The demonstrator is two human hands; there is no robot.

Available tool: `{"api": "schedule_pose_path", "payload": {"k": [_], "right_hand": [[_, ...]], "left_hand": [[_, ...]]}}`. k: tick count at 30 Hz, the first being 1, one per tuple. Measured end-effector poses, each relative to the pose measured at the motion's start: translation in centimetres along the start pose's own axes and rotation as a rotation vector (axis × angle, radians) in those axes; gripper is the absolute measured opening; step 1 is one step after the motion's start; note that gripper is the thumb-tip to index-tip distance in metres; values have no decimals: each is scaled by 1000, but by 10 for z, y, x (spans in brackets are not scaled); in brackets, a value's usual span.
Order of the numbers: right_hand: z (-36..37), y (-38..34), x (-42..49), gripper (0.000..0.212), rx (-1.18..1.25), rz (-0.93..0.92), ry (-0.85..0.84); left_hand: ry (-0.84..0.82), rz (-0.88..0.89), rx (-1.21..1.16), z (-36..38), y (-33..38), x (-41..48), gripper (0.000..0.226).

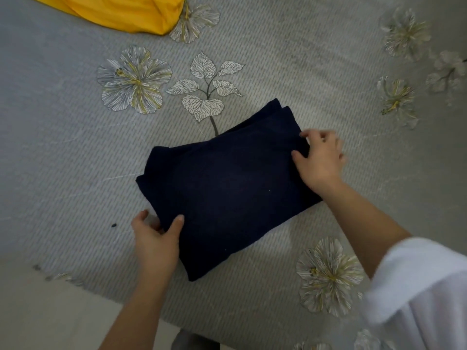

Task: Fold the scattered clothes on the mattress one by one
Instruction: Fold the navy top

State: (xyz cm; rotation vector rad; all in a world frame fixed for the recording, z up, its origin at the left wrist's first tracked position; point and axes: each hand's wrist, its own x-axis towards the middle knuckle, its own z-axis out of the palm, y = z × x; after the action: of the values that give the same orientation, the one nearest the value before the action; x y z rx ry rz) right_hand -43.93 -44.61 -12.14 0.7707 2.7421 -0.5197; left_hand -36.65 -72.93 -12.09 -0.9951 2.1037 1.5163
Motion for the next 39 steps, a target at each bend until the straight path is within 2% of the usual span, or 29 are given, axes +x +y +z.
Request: {"api": "schedule_pose_path", "payload": {"k": [2, 3, 6, 8, 11, 13, 16, 20, 27, 39], "right_hand": [[-4, -1, 10, 58, 217, 186, -24], [-4, -1, 12, 59, 331, 257, -84], [-13, -2, 5, 31, 521, 402, -265], [-23, -4, -4, 25, 612, 478, -351], [-41, -6, -28, 23, 711, 493, -410], [-52, -5, -52, 14, 740, 444, -377], [-70, 5, -96, 16, 720, 365, -309], [-95, 36, -162, 32, 785, 373, -165], [-147, 123, -293, 63, 886, 348, 25], [-222, 325, -535, 53, 984, 482, 283]], "left_hand": [[-17, -49, -4, -4, -5, 6, 68], [-37, -66, 6, -6, -6, 9, 64], [-80, -105, -20, -9, -2, 9, 31], [-118, -124, -41, -10, 5, 3, 9], [-140, -98, -42, -15, 20, -9, 4], [-153, -32, -8, -19, 33, -20, 7], [-177, 105, 75, -25, 51, -42, 9], [-251, 226, 178, -26, 66, -85, 17], [-403, 459, 296, 0, 53, -206, 11], [-702, 691, 411, 80, -22, -446, 9]]}}
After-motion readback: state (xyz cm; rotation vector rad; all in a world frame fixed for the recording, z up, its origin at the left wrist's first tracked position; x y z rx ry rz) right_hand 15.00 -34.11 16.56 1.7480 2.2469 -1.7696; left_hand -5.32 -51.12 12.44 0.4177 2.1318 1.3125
